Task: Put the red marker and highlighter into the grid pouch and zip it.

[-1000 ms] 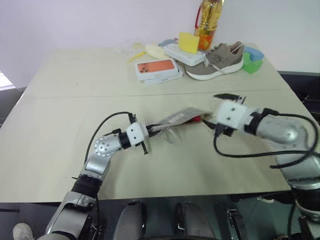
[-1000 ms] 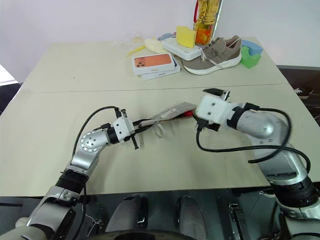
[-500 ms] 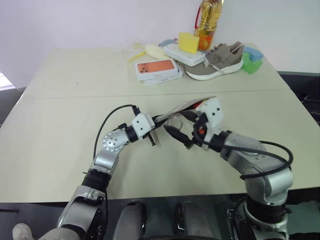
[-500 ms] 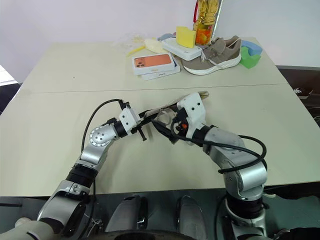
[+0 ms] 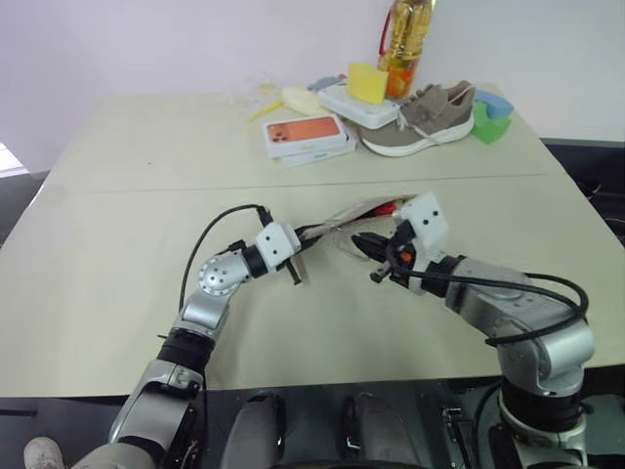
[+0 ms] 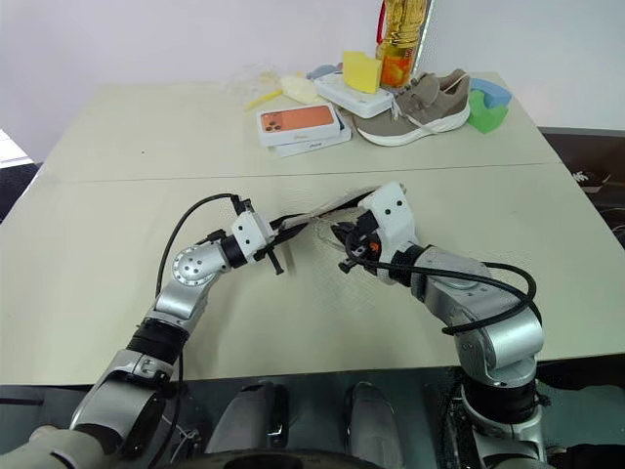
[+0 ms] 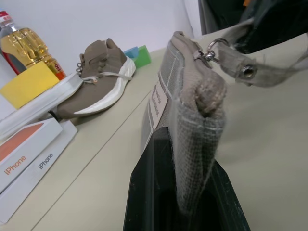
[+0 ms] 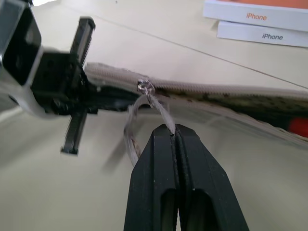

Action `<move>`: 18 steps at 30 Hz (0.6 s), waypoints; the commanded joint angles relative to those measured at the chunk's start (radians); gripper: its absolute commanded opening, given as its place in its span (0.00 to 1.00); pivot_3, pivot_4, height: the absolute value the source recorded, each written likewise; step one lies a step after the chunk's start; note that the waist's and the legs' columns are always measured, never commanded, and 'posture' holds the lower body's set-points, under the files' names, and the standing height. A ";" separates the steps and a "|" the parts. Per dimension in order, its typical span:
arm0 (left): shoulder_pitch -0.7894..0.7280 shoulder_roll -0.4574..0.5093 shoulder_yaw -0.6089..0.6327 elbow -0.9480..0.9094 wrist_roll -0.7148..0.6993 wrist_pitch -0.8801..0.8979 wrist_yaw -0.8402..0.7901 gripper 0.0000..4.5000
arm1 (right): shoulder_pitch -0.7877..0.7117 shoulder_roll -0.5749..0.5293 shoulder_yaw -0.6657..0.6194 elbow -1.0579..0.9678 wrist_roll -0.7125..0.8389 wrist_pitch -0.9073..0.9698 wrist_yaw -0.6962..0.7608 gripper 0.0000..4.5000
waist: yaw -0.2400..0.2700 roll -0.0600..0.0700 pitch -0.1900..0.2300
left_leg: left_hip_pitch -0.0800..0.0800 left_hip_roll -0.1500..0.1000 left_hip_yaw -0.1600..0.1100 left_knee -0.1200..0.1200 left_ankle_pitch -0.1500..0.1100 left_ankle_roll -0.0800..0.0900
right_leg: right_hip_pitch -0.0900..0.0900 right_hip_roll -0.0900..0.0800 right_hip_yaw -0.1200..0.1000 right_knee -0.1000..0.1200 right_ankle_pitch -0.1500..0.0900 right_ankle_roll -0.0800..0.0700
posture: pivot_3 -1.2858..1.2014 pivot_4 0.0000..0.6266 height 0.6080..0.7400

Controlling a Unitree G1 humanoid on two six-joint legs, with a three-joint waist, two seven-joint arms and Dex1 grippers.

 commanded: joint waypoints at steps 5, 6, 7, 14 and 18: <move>0.001 0.053 0.017 -0.003 -0.005 -0.062 -0.030 0.00 | -0.017 -0.215 -0.151 0.087 -0.063 -0.105 -0.008 0.01 | 0.001 0.000 0.000 | 0.000 0.000 0.001 0.000 0.000 0.000 | 0.000 0.000 0.000 0.000 0.000 0.000 | 0.52 0.24 1.00; 0.007 0.061 0.018 -0.003 -0.008 -0.067 -0.036 0.00 | -0.012 -0.242 -0.168 0.117 -0.078 -0.124 -0.016 0.01 | 0.000 0.000 0.000 | 0.000 0.000 0.001 0.000 0.000 0.000 | 0.000 0.000 0.000 0.000 0.000 0.000 | 0.52 0.24 1.00; 0.013 0.070 0.018 -0.003 -0.009 -0.071 -0.040 0.00 | -0.005 -0.262 -0.184 0.150 -0.094 -0.143 -0.026 0.01 | 0.000 0.000 0.000 | 0.000 0.000 0.002 0.000 0.000 0.000 | 0.000 0.000 0.000 0.000 0.000 0.000 | 0.52 0.24 1.00; 0.034 0.107 0.024 0.001 -0.015 -0.085 -0.053 0.00 | 0.064 -0.343 -0.199 0.234 -0.125 -0.242 -0.006 0.01 | 0.000 0.000 0.000 | 0.000 0.000 0.003 0.000 -0.001 0.001 | 0.000 0.000 0.000 -0.001 0.000 0.000 | 0.52 0.24 1.00; 0.073 0.115 0.019 -0.053 -0.100 0.002 -0.139 0.07 | 0.140 -0.347 -0.199 0.178 -0.048 -0.246 0.084 0.07 | 0.000 0.000 0.000 | 0.000 0.001 0.003 0.000 -0.001 0.002 | 0.000 0.000 0.000 -0.001 0.000 0.000 | 0.52 0.24 1.00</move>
